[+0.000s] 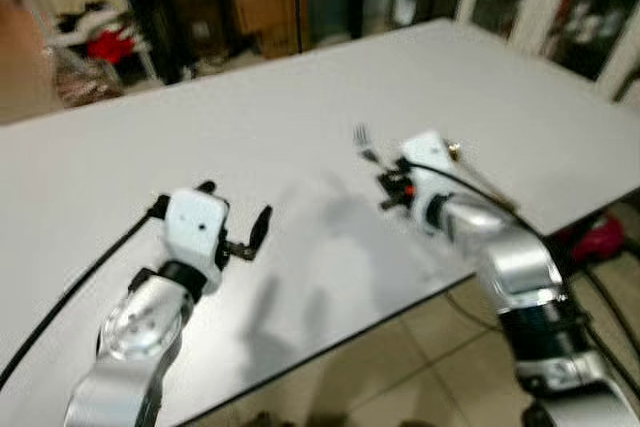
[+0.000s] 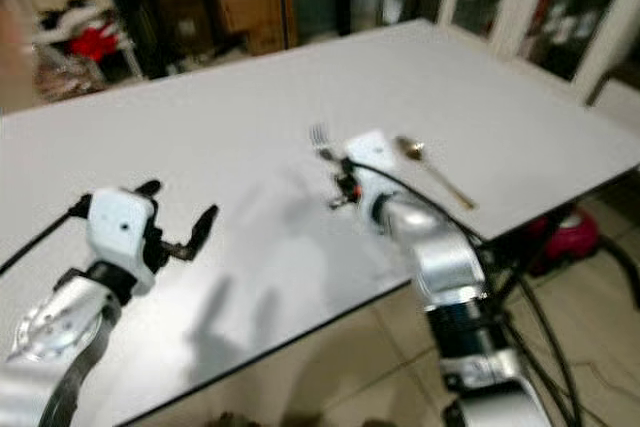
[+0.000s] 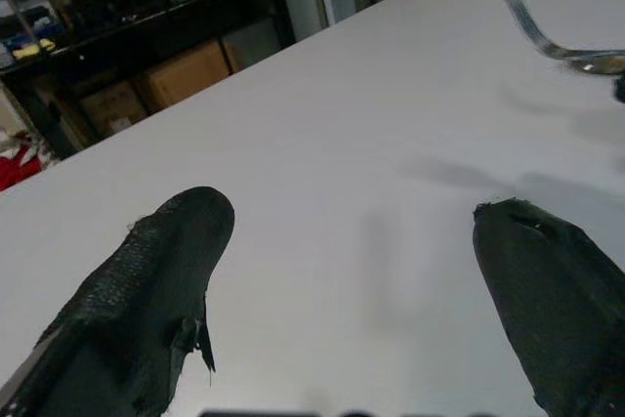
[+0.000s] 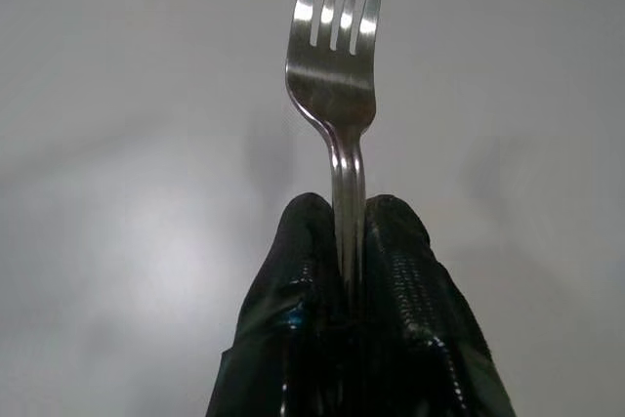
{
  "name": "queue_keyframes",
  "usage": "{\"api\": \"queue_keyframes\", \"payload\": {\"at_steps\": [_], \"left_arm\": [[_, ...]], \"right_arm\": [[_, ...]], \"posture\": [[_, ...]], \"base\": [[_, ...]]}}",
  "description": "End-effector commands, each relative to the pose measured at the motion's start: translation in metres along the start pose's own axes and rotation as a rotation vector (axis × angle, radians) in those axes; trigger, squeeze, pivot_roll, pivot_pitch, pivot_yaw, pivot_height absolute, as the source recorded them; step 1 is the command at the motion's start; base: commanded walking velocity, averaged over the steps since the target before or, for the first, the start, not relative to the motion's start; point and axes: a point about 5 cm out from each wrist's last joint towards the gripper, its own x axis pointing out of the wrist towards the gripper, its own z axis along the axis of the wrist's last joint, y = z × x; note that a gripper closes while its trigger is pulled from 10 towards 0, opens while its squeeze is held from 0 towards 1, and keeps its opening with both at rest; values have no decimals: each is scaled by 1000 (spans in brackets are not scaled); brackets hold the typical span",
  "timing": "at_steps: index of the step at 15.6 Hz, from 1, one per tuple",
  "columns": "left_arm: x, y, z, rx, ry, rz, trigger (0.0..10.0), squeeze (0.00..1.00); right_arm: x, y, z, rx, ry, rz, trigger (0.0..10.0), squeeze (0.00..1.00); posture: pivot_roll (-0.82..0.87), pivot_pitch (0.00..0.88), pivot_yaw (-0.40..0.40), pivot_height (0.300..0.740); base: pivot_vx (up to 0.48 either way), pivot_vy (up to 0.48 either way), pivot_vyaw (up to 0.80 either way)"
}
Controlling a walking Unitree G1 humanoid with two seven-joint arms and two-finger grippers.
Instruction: Setting the table
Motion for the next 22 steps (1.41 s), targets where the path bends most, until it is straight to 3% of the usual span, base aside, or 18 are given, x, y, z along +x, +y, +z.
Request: {"api": "queue_keyframes", "payload": {"at_steps": [1, 4, 13, 19, 22], "left_arm": [[1, 5, 0, 15, 4, 19, 10000, 0], [-1, 1, -2, 44, 22, -2, 10000, 0], [4, -4, 3, 61, 20, -110, 10000, 0], [-1, -23, -5, 65, 92, -321, 10000, 0], [-2, -23, -7, 71, 104, -336, 10000, 0]], "right_arm": [[4, 8, 8, -11, -19, 31, 10000, 0], [12, 10, 9, -60, 28, 49, 10000, 0], [40, -1, 0, -45, 154, 3, 10000, 0], [39, -9, -18, -31, 239, -38, 10000, 0], [37, -11, -23, -18, 256, -49, 10000, 0]], "posture": [[-84, 0, 57, 740], [-84, 0, 54, 740], [-62, 0, 56, 740], [-64, 1, 60, 740], [-72, 5, 61, 740]], "base": [[0, 330, 0], [0, 0, 0], [0, 0, 0], [0, 0, 0], [0, 0, 0]]}}
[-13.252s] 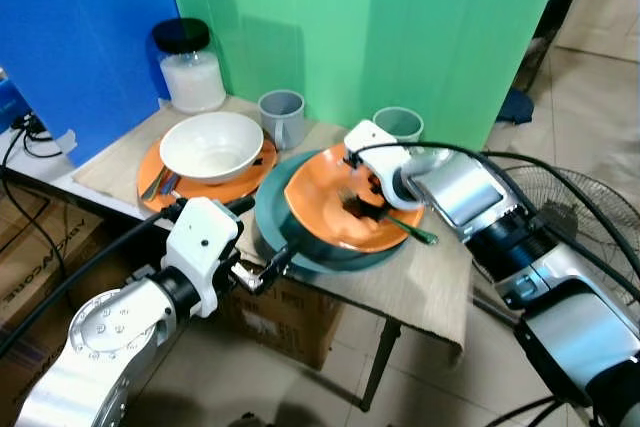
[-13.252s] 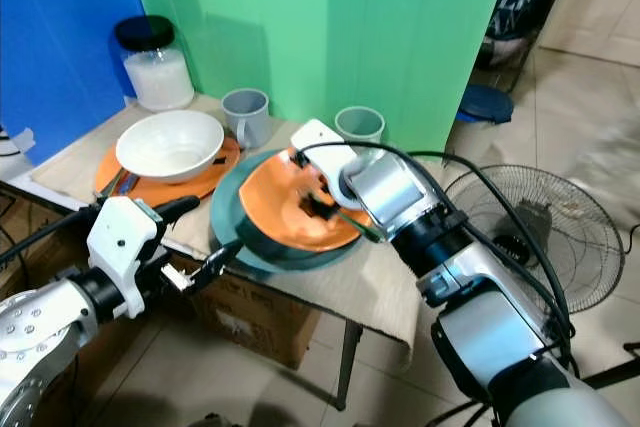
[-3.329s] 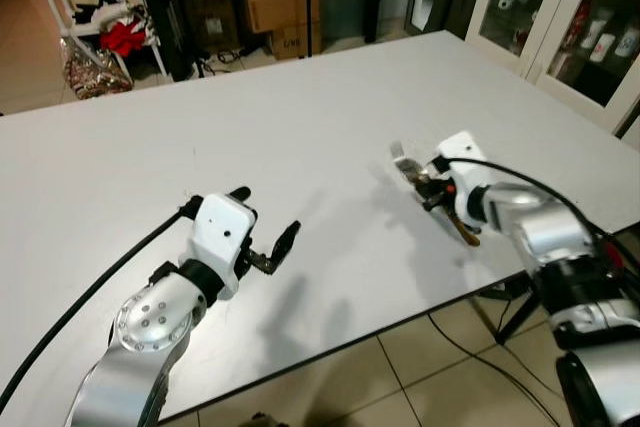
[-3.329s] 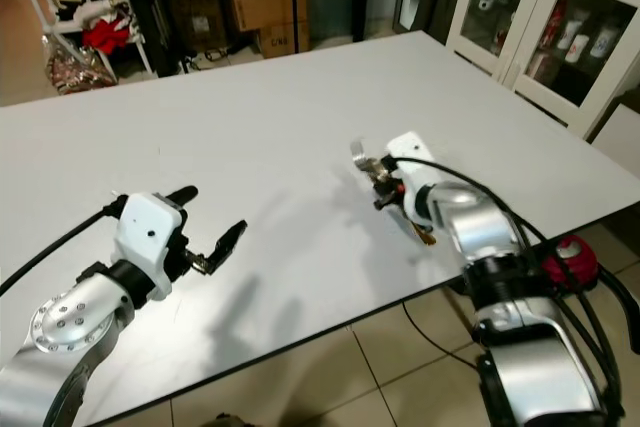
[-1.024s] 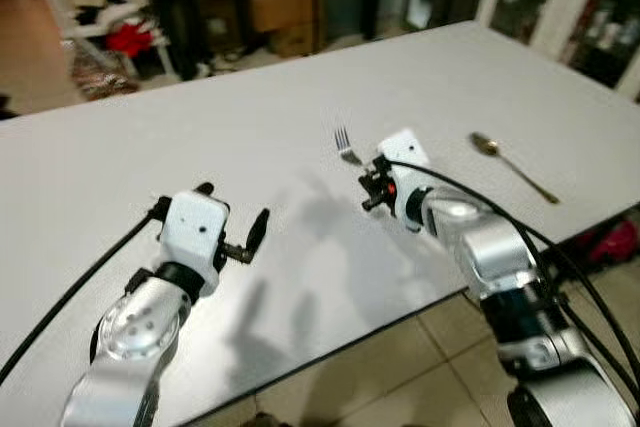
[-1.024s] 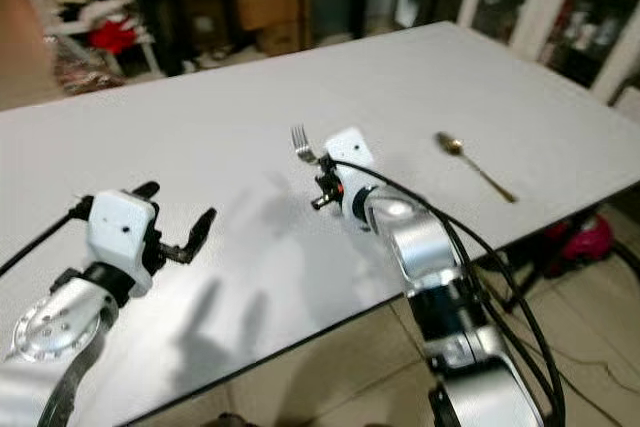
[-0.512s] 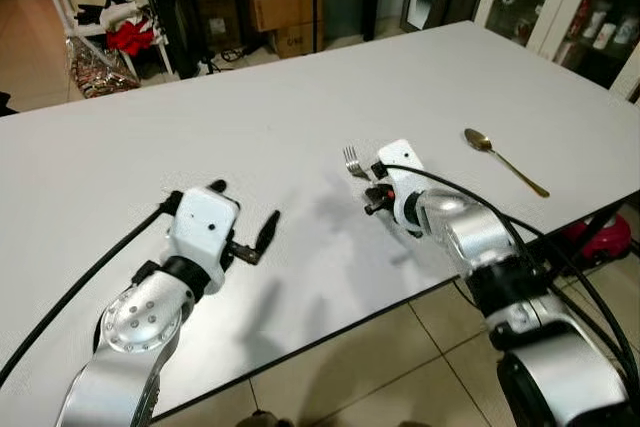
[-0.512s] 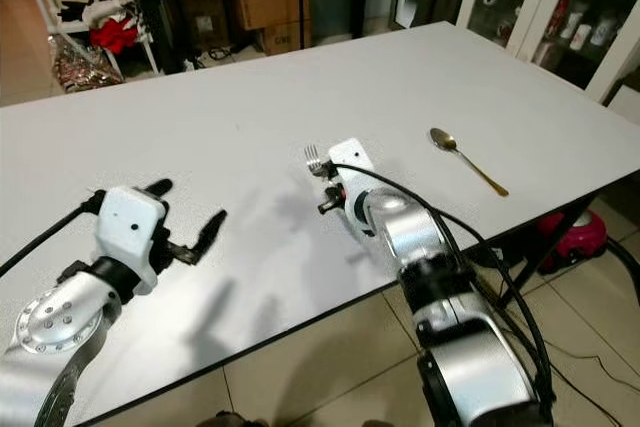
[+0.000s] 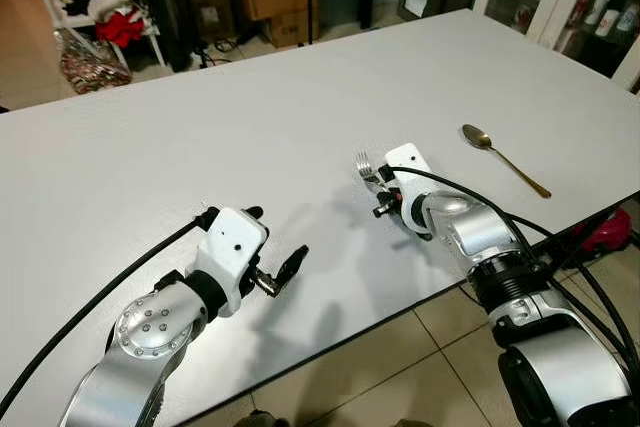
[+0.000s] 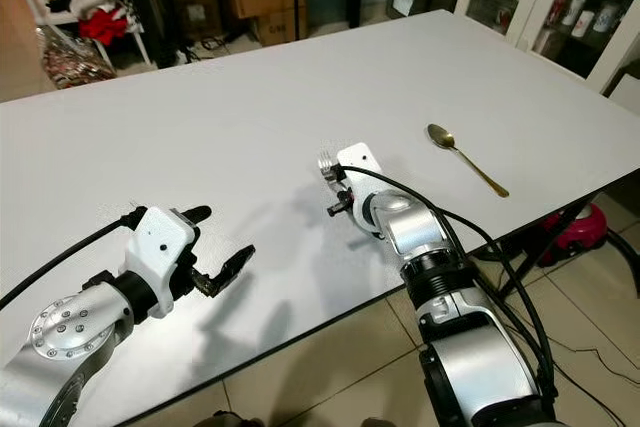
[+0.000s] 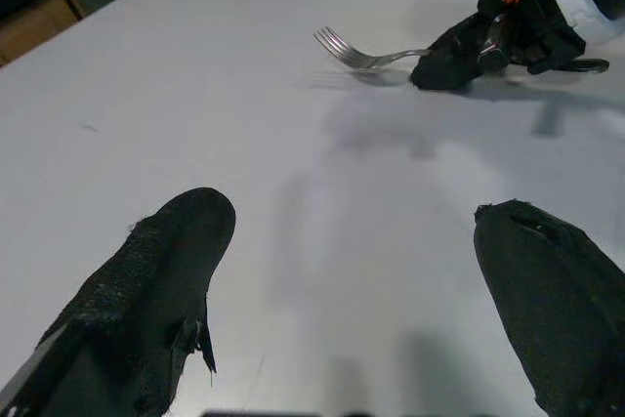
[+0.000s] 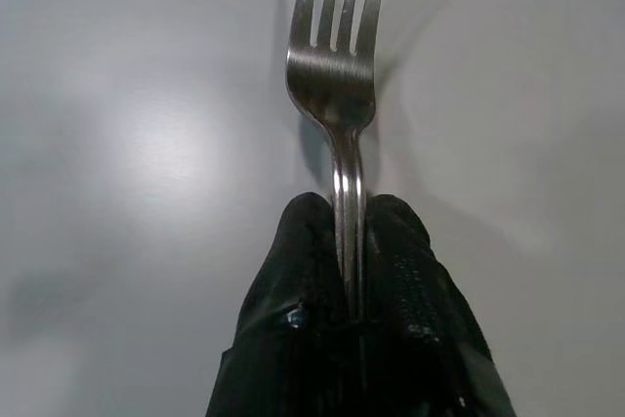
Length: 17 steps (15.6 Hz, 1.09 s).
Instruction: Setting the table
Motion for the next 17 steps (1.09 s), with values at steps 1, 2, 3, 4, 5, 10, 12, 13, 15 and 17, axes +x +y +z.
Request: {"api": "queue_keyframes", "payload": {"at_steps": [1, 2, 3, 4, 5, 10, 12, 13, 15, 17], "left_arm": [[-1, -1, -1, 3, 11, -14, 10000, 0], [-1, -1, -1, 2, 11, -16, 10000, 0], [-1, -2, 0, 0, 12, -25, 10000, 0], [-1, -2, 0, 0, 13, -29, 10000, 0], [-1, -3, 0, -2, 15, -34, 10000, 0], [-1, -3, -2, -2, 23, -45, 10000, 0], [-1, -4, -2, -3, 23, -55, 10000, 0], [-1, -5, -2, -5, 25, -59, 10000, 0], [-2, -5, -3, -3, 28, -62, 10000, 0], [-4, -6, -4, -6, 32, -70, 10000, 0]], "right_arm": [[0, -1, -9, 6, 30, -10, 10000, 0], [0, 0, -10, 6, 37, -13, 10000, 0], [0, 2, -12, 9, 43, -10, 10000, 0], [-1, 4, -12, 15, 46, -9, 10000, 0], [-2, 7, -13, 22, 48, -5, 10000, 0], [-10, 13, -20, 31, 67, -4, 10000, 0], [-10, 13, -25, 21, 82, -19, 10000, 0], [-11, 11, -26, 22, 88, -27, 10000, 0], [-11, 10, -27, 25, 91, -29, 10000, 0], [-12, 12, -27, 38, 108, -15, 10000, 204]], "posture": [[-75, 6, 61, 740], [-75, 6, 61, 740], [-77, 9, 59, 740], [-77, 10, 59, 740], [-80, 11, 59, 740], [-88, 14, 61, 740], [-87, 16, 62, 740], [-86, 15, 62, 740], [-84, 17, 62, 740], [-81, 17, 58, 740]], "base": [[0, 0, 0], [0, 0, 0], [0, 0, 0], [0, 0, 0], [0, 0, 0], [0, 0, 0], [0, 0, 0], [0, 0, 0], [0, 0, 0], [0, 0, 0]]}}
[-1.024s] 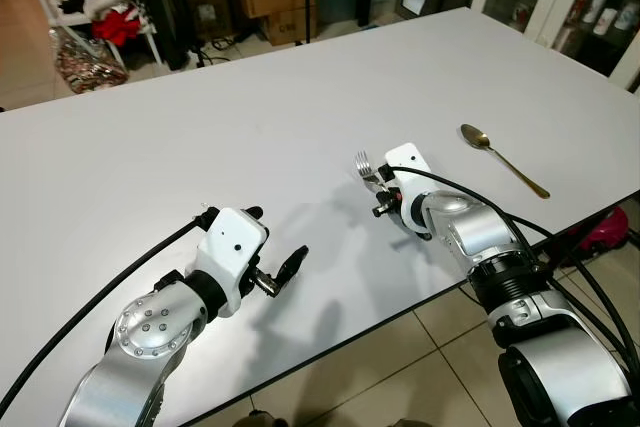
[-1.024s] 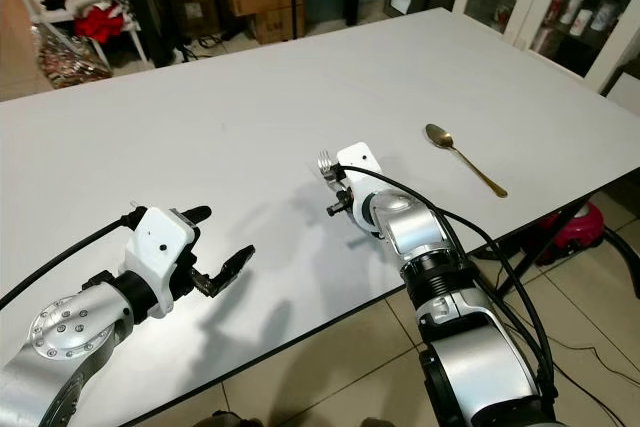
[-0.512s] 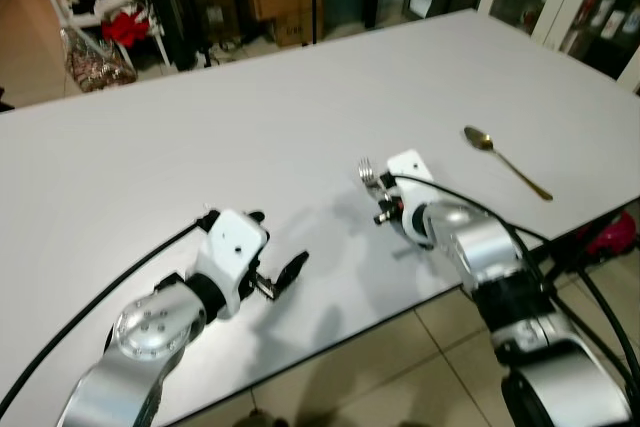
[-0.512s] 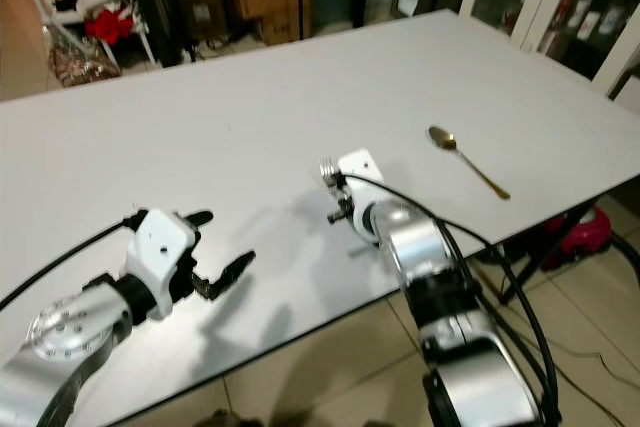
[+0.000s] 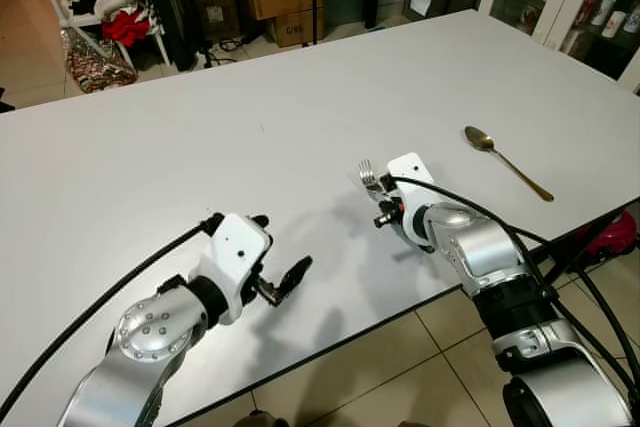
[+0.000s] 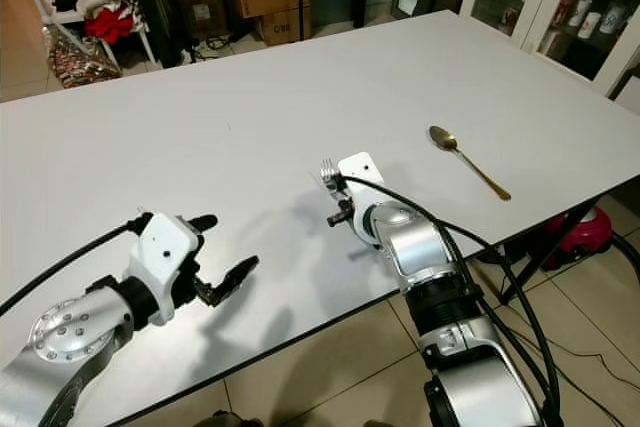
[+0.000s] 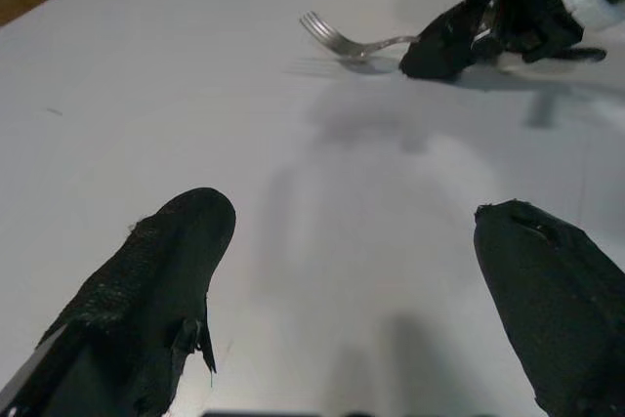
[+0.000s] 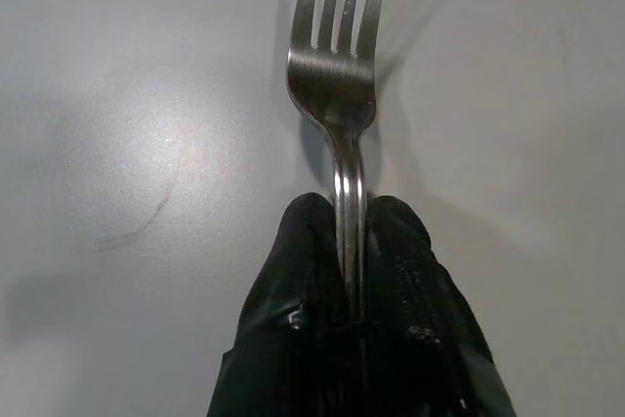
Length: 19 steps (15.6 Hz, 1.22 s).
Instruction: Setting the table
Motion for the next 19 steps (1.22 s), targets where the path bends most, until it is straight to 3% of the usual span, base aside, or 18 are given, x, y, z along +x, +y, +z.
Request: {"api": "queue_keyframes", "payload": {"at_steps": [1, 5, 6, 8, 9, 15, 16, 18, 19], "left_arm": [[-2, -2, 2, 5, 1, -14, 10000, 0], [-1, -2, 1, 3, 3, -20, 10000, 0], [0, -3, 1, 5, 3, -24, 10000, 0], [0, -3, 0, 5, 3, -28, 10000, 0], [0, -4, 0, 5, 2, -30, 10000, 0], [0, -4, 1, 10, -1, -32, 10000, 0], [-2, -1, 4, -20, -36, -1, 10000, 0], [-5, 3, 11, -76, -97, 55, 10000, 0], [-7, 6, 13, -92, -118, 98, 10000, 0]], "right_arm": [[2, 2, -18, 12, 84, 7, 10000, 200], [1, 4, -20, 35, 94, 16, 10000, 212], [1, 5, -21, 40, 97, 15, 10000, 522], [0, 5, -20, 43, 98, 16, 10000, 643], [0, 5, -20, 43, 99, 16, 10000, 749], [-5, 0, -12, 54, 64, 5, 10000, 765], [-23, -8, 3, 45, -11, 11, 10000, 780], [-45, -13, 11, 48, -72, 32, 10000, 808], [-56, -13, 13, 46, -122, 48, 10000, 910]], "posture": [[-81, 16, 56, 740], [-83, 13, 55, 740], [-85, 11, 54, 740], [-85, 11, 54, 740], [-88, 7, 53, 740], [-89, 0, 52, 740], [-92, 0, 56, 740], [-103, 0, 65, 740], [-105, 0, 67, 740]], "base": [[0, 0, 0], [0, 0, 0], [0, 0, 0], [0, 0, 0], [0, 0, 0], [0, 0, 0], [0, 0, 0], [0, 0, 0], [0, 0, 0]]}}
